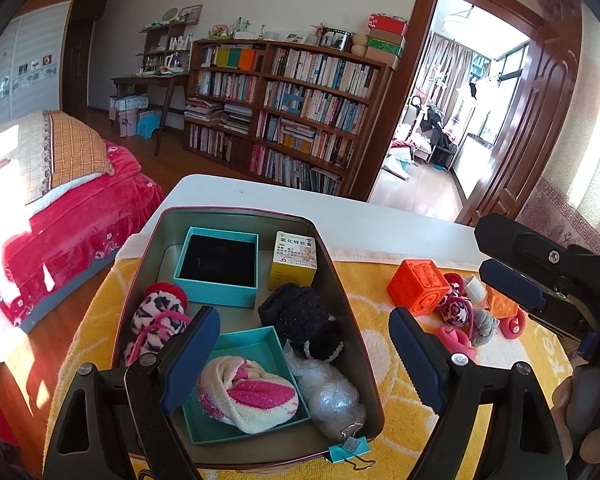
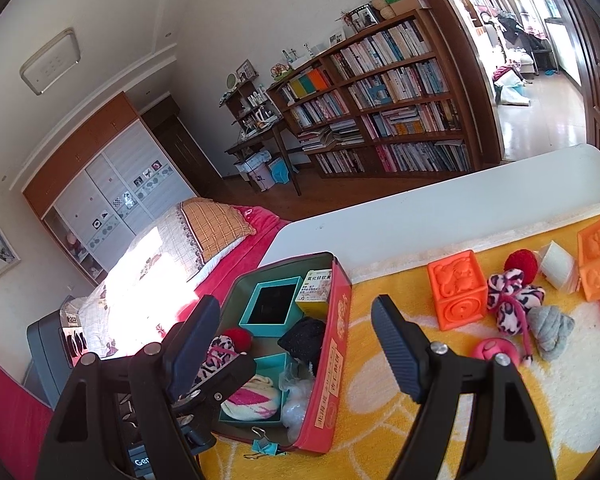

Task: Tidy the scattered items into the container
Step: 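Open both tools and withdraw them from the tin back over the toys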

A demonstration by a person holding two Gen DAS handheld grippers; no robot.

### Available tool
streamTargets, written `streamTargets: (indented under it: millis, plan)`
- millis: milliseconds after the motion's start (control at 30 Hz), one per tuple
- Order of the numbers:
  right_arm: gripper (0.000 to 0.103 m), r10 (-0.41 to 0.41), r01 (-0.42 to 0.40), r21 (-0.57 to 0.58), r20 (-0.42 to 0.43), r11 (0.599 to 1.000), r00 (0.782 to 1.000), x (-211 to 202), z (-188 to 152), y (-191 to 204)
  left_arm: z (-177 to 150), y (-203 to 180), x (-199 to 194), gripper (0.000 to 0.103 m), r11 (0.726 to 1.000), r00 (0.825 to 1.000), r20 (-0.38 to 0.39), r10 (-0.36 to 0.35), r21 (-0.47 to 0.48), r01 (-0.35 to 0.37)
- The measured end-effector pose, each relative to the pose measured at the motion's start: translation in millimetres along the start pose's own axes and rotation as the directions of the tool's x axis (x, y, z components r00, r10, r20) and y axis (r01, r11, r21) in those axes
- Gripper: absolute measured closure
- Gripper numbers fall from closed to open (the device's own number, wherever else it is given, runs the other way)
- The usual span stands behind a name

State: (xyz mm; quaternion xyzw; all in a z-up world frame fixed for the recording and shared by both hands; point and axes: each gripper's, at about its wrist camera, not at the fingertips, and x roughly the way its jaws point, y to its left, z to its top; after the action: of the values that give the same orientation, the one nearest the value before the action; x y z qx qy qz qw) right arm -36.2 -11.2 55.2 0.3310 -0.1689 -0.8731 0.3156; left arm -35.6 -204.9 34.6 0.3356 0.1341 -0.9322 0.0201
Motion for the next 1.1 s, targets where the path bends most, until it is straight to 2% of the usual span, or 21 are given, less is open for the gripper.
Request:
streamTargets:
  millis: [467, 700, 1100]
  plan:
    - [0.022, -0.112, 0.106, 0.081, 0.077, 0.991, 0.991, -41, 25, -55, -7, -38, 5, 0.015, 0.994, 0.997, -0.042, -0.066, 0.080, 0.069]
    - [0.022, -0.220, 0.208, 0.109, 0.105, 0.972, 0.970, -71, 35, -95, -9, -53, 9, 0.015, 0.992, 0.995, -0.060, -0.081, 0.092, 0.086]
    - [0.022, -0.345, 0.343, 0.037, 0.081, 0.938, 0.935, -89, 41, -136, -7, -109, 22, 0.015, 0.978, 0.984, -0.112, -0.141, 0.138, 0.156]
